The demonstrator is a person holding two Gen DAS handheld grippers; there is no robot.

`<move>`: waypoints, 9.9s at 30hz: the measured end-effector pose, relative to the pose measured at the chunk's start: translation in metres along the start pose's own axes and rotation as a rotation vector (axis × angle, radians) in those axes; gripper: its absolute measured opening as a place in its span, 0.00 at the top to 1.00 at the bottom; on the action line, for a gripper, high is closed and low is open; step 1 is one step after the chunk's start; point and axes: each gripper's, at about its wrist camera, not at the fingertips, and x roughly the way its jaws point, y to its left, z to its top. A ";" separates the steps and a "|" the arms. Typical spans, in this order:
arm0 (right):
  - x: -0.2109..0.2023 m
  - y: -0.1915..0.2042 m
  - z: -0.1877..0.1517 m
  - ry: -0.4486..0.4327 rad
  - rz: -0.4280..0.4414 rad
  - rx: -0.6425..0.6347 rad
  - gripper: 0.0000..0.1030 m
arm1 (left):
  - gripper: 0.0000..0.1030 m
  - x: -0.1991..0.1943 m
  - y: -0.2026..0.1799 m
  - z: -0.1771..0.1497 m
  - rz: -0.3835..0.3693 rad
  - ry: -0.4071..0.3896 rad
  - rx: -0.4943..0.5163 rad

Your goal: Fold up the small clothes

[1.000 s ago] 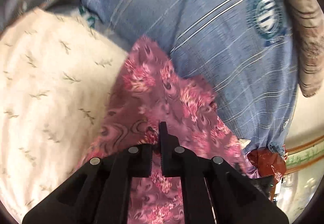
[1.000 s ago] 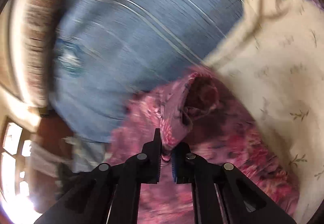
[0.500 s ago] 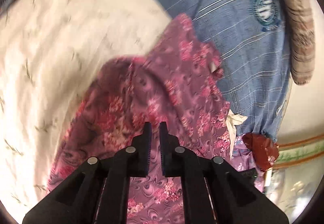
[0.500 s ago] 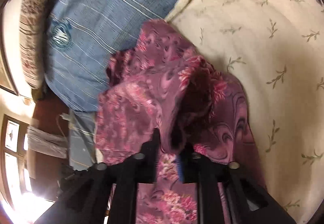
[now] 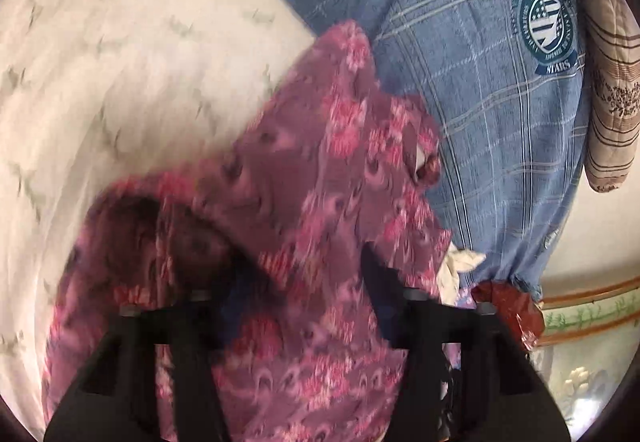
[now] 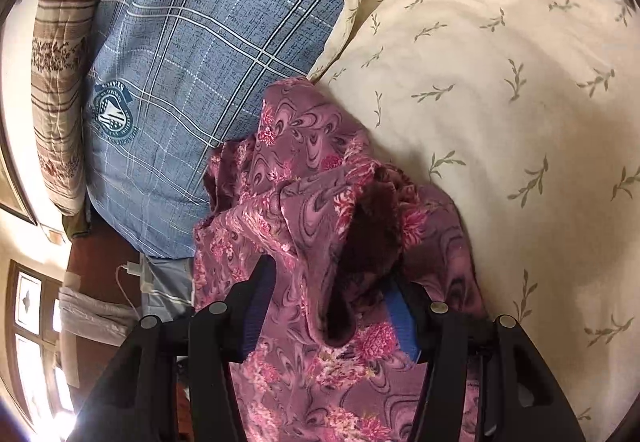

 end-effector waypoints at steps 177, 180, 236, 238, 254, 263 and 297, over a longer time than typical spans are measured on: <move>-0.101 -0.080 -0.121 0.128 0.140 0.103 0.86 | 0.87 -0.097 0.081 -0.171 0.079 0.134 0.021; -0.104 -0.099 -0.131 0.131 0.104 0.163 0.85 | 0.87 -0.101 0.105 -0.167 0.010 0.171 -0.069; -0.025 -0.023 0.001 -0.097 -0.197 -0.249 0.96 | 0.71 -0.017 0.005 -0.043 0.451 0.050 0.520; -0.029 -0.016 -0.001 -0.117 -0.182 -0.270 0.96 | 0.89 -0.029 0.001 -0.049 0.425 -0.008 0.506; -0.055 0.022 0.007 -0.139 -0.152 -0.321 0.94 | 0.96 -0.062 0.016 -0.030 0.271 -0.038 0.405; -0.031 -0.017 0.004 -0.058 -0.228 -0.247 0.80 | 0.38 -0.062 0.003 -0.028 0.329 -0.035 0.468; 0.014 0.033 0.074 -0.141 -0.155 -0.260 0.96 | 0.97 -0.007 0.016 0.029 0.426 -0.150 0.366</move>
